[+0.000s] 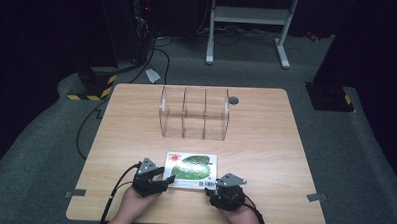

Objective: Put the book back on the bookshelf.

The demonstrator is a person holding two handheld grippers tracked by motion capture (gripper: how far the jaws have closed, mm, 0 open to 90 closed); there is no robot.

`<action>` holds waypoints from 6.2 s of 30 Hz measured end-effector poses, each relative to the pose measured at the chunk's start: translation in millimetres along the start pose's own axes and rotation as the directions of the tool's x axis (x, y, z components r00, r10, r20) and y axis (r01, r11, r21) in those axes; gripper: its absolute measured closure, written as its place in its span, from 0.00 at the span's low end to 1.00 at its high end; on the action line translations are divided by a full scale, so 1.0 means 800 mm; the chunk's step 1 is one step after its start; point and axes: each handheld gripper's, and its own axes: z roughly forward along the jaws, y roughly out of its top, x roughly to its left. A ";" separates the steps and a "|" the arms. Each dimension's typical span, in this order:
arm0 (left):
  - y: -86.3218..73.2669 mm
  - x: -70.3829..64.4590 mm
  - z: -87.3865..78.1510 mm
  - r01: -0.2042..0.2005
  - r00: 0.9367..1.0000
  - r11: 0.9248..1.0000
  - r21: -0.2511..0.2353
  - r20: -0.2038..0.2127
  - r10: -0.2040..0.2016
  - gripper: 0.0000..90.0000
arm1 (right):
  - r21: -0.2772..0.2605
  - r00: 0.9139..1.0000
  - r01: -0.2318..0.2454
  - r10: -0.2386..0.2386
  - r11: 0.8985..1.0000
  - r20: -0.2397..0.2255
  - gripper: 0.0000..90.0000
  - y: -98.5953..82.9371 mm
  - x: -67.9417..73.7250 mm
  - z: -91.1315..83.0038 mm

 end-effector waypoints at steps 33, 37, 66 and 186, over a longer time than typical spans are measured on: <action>-0.003 0.022 -0.004 0.108 0.992 0.993 -0.038 -0.056 -0.110 0.63 | -0.017 0.986 -0.050 0.052 0.999 0.158 0.61 0.001 -0.010 0.009; -0.002 0.021 -0.004 0.125 0.991 0.991 -0.049 -0.040 -0.127 0.61 | -0.019 0.987 -0.057 0.059 0.998 0.152 0.61 0.001 -0.011 0.009; 0.020 0.007 -0.039 0.063 0.998 0.977 -0.203 -0.005 -0.066 0.64 | -0.087 0.997 -0.068 0.069 0.994 0.019 0.30 0.012 0.006 0.003; 0.012 -0.008 -0.041 -0.226 0.964 0.923 -0.312 0.067 0.258 0.74 | -0.126 0.938 -0.323 0.300 0.938 -0.173 0.42 0.030 -0.041 0.019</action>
